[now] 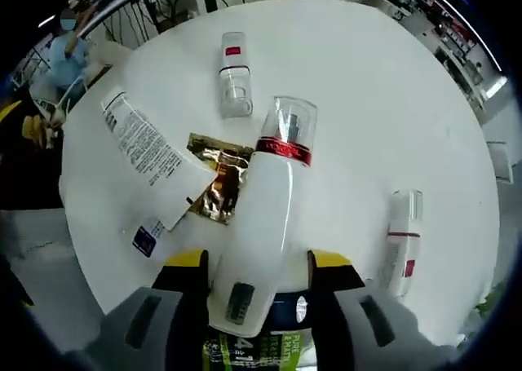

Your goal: Arrange the skincare products in the storage area until every visible bottle or jar stands upright without overlapping.

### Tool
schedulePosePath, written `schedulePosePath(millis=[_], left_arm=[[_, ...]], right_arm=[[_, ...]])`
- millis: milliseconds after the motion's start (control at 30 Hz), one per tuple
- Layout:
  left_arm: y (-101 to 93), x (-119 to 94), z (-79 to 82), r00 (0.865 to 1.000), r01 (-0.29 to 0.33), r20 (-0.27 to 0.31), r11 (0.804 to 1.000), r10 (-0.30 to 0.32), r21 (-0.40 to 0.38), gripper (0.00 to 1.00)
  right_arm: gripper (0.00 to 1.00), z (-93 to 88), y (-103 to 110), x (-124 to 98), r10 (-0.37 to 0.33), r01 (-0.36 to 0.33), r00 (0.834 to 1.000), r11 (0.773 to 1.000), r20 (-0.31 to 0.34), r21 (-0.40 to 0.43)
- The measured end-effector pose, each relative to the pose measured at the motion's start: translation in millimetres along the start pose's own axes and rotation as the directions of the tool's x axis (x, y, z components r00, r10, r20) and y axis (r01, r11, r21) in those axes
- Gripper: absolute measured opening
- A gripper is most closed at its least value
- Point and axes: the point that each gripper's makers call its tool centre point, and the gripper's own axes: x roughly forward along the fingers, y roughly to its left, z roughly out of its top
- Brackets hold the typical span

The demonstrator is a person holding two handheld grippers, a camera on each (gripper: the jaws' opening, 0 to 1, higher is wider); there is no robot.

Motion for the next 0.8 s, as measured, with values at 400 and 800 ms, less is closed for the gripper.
schedulePosePath(millis=[400,800], left_arm=[[-3.0,1.3,-3.5,1.0,0.011,-0.018,1.0,-0.011,0.015,0.99],[-5.4,2.4,-7.5,0.999,0.028,-0.039,1.0,-0.028,0.009,0.99]], right_arm=[[0.45,1.7,0.6,1.8,0.011,-0.015,0.998,0.998,-0.069,-0.054],[0.31,5.3,-1.9,1.9,0.013,-0.014,0.999,1.0,-0.035,-0.027]])
